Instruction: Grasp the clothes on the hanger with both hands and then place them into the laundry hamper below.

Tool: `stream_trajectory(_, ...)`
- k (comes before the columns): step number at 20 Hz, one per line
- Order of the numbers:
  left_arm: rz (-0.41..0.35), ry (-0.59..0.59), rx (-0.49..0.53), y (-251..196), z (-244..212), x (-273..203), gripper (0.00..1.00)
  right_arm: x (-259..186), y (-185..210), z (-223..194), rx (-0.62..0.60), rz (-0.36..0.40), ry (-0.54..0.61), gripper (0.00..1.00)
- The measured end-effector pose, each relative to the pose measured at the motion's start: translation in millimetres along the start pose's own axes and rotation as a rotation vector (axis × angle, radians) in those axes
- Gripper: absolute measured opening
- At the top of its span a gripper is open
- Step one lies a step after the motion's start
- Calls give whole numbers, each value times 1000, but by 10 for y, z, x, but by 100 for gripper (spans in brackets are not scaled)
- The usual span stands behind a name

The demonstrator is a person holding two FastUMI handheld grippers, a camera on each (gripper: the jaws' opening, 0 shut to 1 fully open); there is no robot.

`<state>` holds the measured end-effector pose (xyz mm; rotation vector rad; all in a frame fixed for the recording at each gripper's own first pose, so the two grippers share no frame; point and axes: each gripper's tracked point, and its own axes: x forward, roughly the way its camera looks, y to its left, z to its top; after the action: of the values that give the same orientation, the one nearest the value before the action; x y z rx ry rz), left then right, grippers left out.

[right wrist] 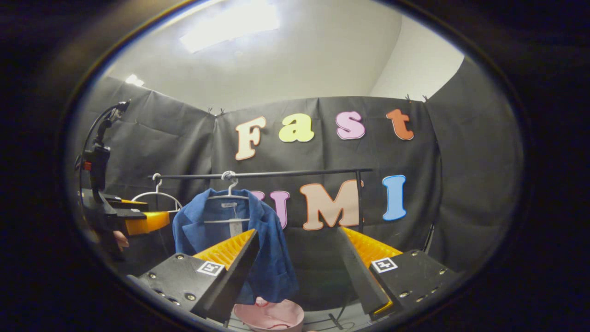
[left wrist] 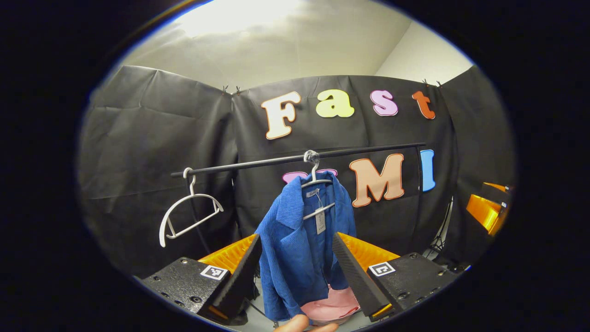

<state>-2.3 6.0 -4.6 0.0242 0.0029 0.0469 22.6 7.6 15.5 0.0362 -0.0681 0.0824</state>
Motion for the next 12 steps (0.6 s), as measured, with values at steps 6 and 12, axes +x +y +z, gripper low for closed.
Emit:
stream_trajectory(6,28,51,-29,110,-315,373,99,589,181,-232,17,15,57,100)
stream_trajectory(12,106,87,-31,258,-632,893,100,1281,573,-627,52,53,137,100)
